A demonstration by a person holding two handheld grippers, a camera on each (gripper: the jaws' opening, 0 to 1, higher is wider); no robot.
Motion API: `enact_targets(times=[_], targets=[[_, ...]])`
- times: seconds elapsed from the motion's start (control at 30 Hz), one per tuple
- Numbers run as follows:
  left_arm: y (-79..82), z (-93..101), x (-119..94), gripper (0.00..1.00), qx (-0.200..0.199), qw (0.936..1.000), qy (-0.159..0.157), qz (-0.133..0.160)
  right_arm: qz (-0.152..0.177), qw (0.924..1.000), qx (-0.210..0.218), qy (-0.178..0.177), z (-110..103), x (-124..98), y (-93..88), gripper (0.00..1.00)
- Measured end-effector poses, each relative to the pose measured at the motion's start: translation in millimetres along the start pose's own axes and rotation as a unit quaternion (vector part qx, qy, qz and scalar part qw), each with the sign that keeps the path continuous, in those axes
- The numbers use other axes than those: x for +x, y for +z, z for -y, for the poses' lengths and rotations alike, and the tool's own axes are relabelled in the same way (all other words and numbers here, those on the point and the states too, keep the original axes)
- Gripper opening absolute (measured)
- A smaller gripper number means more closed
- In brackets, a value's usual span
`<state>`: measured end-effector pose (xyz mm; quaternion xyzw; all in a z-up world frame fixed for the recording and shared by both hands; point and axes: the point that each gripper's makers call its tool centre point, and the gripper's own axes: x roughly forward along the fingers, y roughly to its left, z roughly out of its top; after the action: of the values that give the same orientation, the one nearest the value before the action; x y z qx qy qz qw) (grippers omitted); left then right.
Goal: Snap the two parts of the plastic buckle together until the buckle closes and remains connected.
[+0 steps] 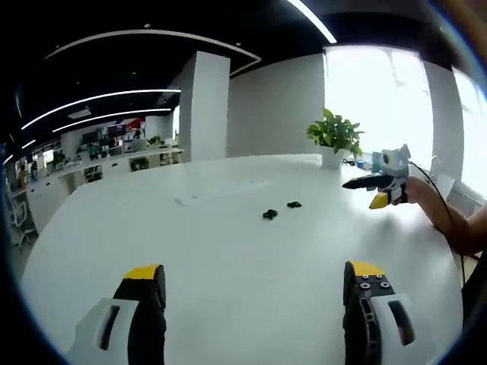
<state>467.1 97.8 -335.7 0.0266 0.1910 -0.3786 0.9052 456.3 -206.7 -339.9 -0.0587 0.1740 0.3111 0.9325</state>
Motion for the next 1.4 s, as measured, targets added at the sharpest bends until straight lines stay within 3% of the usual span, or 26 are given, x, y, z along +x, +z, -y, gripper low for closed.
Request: enact_targets(times=[0.2, 0.3, 0.4, 0.53, 0.77, 1.03, 1.4], targets=[[0.3, 1.3, -4.3, 0.98, -0.006, 0.9999, -0.006, 0.009, 0.005, 0.9999, -0.011, 0.002, -7.2, -4.8, 5.4, 0.99], [0.6, 4.5, -5.4, 0.98, 0.016, 0.9999, -0.005, 0.001, 0.009, 0.9999, -0.013, 0.000, -8.8, -8.0, 10.5, 0.99], [2.3, 14.2, -3.0, 0.98, 0.004, 0.9997, -0.025, 0.005, 0.001, 0.9999, -0.012, -0.001, -11.6, -9.7, 9.6, 0.97], [-7.0, 14.8, 3.5, 0.97, 0.013, 0.9994, -0.028, -0.018, 0.004, 1.0000, -0.003, -0.001, -12.3, -10.4, 11.5, 0.97], [-0.3, 6.0, 0.4, 0.97, 0.000, 0.9997, -0.021, -0.007, -0.005, 1.0000, 0.005, 0.002, -10.0, -6.9, 5.3, 0.97], [1.1, 3.7, 4.2, 0.98, 0.005, 0.9997, -0.017, -0.017, -0.012, 0.9999, 0.001, -0.001, -7.5, -4.1, 2.1, 0.97], [12.2, 22.6, 19.4, 0.98, 0.008, 0.9991, -0.037, -0.019, -0.011, 0.9999, -0.007, -0.002, -7.7, 5.0, 10.6, 0.97]])
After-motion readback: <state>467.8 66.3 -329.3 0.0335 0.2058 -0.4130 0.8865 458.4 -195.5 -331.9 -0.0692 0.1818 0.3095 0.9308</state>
